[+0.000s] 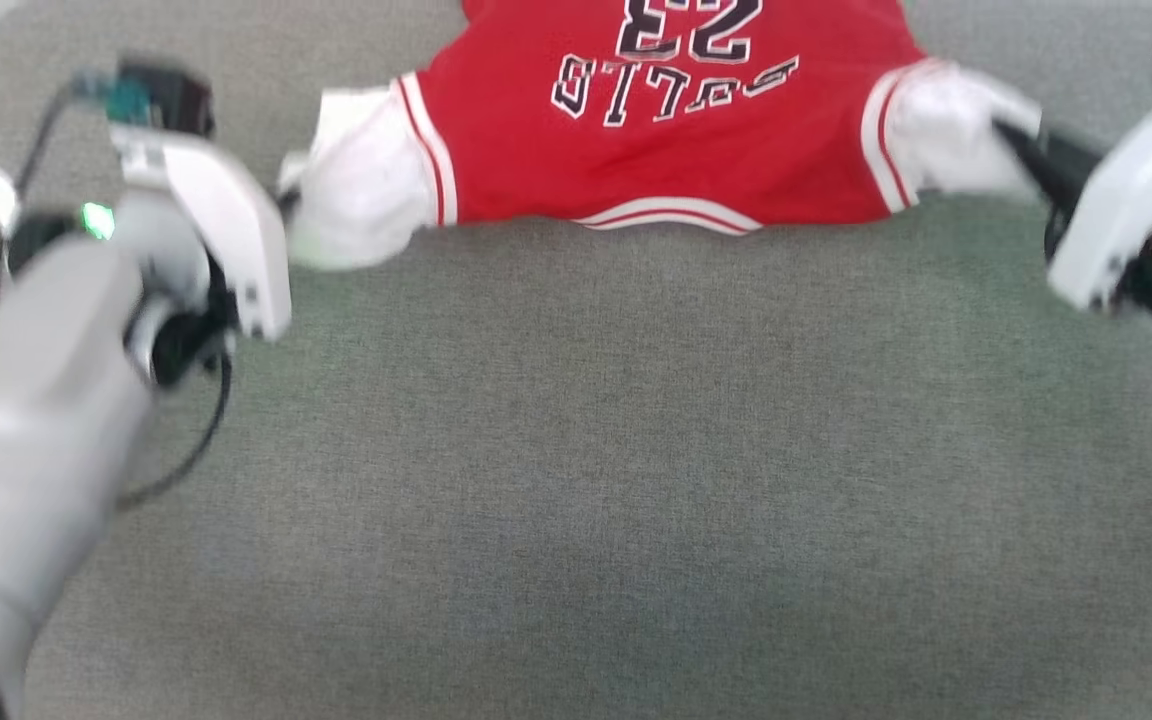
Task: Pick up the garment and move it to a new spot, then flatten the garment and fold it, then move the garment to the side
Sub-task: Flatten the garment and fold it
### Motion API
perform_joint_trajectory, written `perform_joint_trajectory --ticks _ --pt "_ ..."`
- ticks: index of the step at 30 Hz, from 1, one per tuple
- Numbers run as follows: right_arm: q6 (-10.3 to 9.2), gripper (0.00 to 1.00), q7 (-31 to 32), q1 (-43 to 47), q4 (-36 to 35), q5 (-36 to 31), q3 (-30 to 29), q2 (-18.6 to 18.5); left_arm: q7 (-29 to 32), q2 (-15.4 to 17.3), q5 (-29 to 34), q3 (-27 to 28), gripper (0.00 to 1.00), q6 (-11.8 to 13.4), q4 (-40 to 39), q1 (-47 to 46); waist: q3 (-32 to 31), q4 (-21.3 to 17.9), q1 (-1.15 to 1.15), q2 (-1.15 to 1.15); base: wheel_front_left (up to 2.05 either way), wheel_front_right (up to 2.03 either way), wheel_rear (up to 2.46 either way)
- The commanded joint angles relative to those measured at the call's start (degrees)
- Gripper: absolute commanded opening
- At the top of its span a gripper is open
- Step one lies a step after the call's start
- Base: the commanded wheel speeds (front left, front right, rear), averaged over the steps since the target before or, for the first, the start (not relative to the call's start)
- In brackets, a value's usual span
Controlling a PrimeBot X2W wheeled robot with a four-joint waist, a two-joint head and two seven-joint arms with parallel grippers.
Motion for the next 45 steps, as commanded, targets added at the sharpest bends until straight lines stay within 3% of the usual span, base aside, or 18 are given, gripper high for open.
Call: perform_joint_trajectory --ticks 1,6,17,25,28,30,34,36,38,39,40,41,45 --pt "-0.01 0.0 0.87 1.68 -1.13 0.88 -0.2 -0.54 0.27 0.77 -0.84 0.25 0.0 0.61 -1.36 1.85 -0.53 0.0 0.0 0.0 0.0 0.0 0.0" --pt "-0.02 0.0 6.3 11.02 -7.31 3.52 -2.17 -3.89 0.99 6.34 -3.97 1.58 0.0 6.02 -14.06 11.61 -2.08 0.1 0.0 0.0 0.0 0.0 0.0" --pt "-0.01 0.0 19.95 30.68 -23.4 6.88 -10.16 -9.88 3.8 23.05 -10.92 4.26 0.0 26.18 -51.77 32.72 -4.42 0.03 0.0 0.0 0.0 0.0 0.0" --pt "-0.01 0.0 30.83 46.53 -35.35 6.5 -20.26 -9.92 2.07 30.69 -14.73 4.83 0.0 37.17 -69.39 44.64 -4.49 0.21 0.0 0.0 0.0 0.0 0.0" --pt "-0.02 0.0 35.19 55.18 -40.92 4.3 -26.97 -7.07 -0.07 31.64 -15.79 4.72 0.0 39.94 -72.99 48.91 -3.62 0.71 0.0 0.0 0.0 0.0 0.0" --pt "-0.01 0.0 36.88 58.21 -43.32 2.35 -29.99 -4.7 -0.91 31.29 -15.37 4.29 0.0 40.29 -73.35 49.87 -3.04 1.09 0.0 0.0 0.0 0.0 0.0" --pt "-0.02 0.0 39.2 61.19 -44.74 -3.75 -33.15 1.25 -1.9 28.67 -14.77 3.32 0.0 38.91 -71.31 50.08 -1.81 1.73 0.0 0.0 0.0 0.0 0.0" --pt "-0.01 0.0 39.54 61.32 -44.86 -5.55 -32.79 1.84 -2.06 27.9 -14.47 3.04 0.0 38.48 -70.52 49.73 -1.55 1.92 0.0 0.0 0.0 0.0 0.0" --pt "-0.02 0.02 38.43 60.3 -44.1 -8.11 -32.87 4.67 -2.48 26.04 -14.06 2.74 0.0 37.31 -68.83 48.72 -0.92 2.14 0.0 0.0 0.0 0.0 0.0" --pt "-0.02 0.04 38.01 59.85 -43.59 -9.89 -32.57 5.12 -2.7 25.38 -13.67 2.59 0.0 36.83 -67.9 48.28 -0.65 2.27 0.0 0.0 0.0 0.0 0.0" --pt "-0.02 0.41 37.38 59.12 -43.26 -11.72 -32.08 5.31 -2.96 24.67 -13.33 2.5 0.0 36.25 -67.08 47.87 -0.38 2.42 0.0 0.0 0.0 0.0 0.0" --pt "-0.08 1.0 36.58 58.58 -42.88 -12.74 -31.82 5.96 -3.13 23.8 -13.24 2.5 0.0 35.68 -66.52 47.48 -0.13 2.57 0.0 0.0 0.0 0.0 0.0" --pt "-0.16 1.0 35.82 56.14 -44.44 -14.93 -32.46 6.61 -4.24 22.08 -12.21 2.64 0.0 34.46 -64.53 46.16 0.56 2.84 0.0 0.0 0.0 0.0 0.0"
